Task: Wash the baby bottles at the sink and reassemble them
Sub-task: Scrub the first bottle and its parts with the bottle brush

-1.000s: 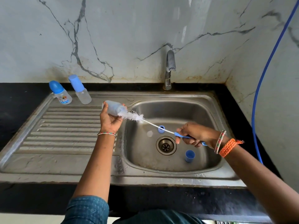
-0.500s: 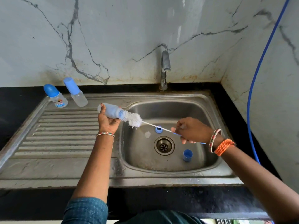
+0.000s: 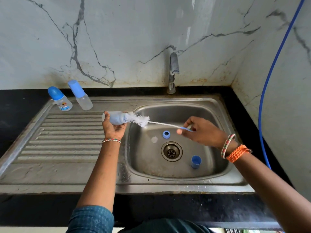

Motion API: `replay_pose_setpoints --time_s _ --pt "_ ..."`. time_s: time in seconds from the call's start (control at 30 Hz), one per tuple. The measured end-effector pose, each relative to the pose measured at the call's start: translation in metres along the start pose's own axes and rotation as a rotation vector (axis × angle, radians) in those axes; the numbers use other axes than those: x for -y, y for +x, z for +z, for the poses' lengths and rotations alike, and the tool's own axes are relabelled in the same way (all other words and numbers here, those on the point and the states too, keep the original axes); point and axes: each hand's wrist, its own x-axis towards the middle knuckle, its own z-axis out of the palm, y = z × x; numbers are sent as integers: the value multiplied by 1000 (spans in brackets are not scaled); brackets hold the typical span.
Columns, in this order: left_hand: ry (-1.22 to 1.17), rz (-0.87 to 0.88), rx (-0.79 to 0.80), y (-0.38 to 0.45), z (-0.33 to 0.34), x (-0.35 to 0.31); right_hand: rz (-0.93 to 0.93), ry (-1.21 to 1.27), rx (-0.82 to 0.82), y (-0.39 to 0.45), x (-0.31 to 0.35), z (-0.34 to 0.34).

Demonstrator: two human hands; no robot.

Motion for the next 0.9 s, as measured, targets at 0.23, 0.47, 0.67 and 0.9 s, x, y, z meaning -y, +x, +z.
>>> replay_pose_setpoints --time_s 0.23,0.47,0.67,0.9 --pt "50 6 25 -2 -3 3 25 -427 -296 -2 2 2" --pt "-6 20 0 0 -4 1 -48 -76 -63 0 -4 0" --pt "2 12 23 -5 -1 4 -82 -271 -325 3 -5 7" --pt "58 59 33 -7 -1 -6 7 -30 66 3 -14 9"
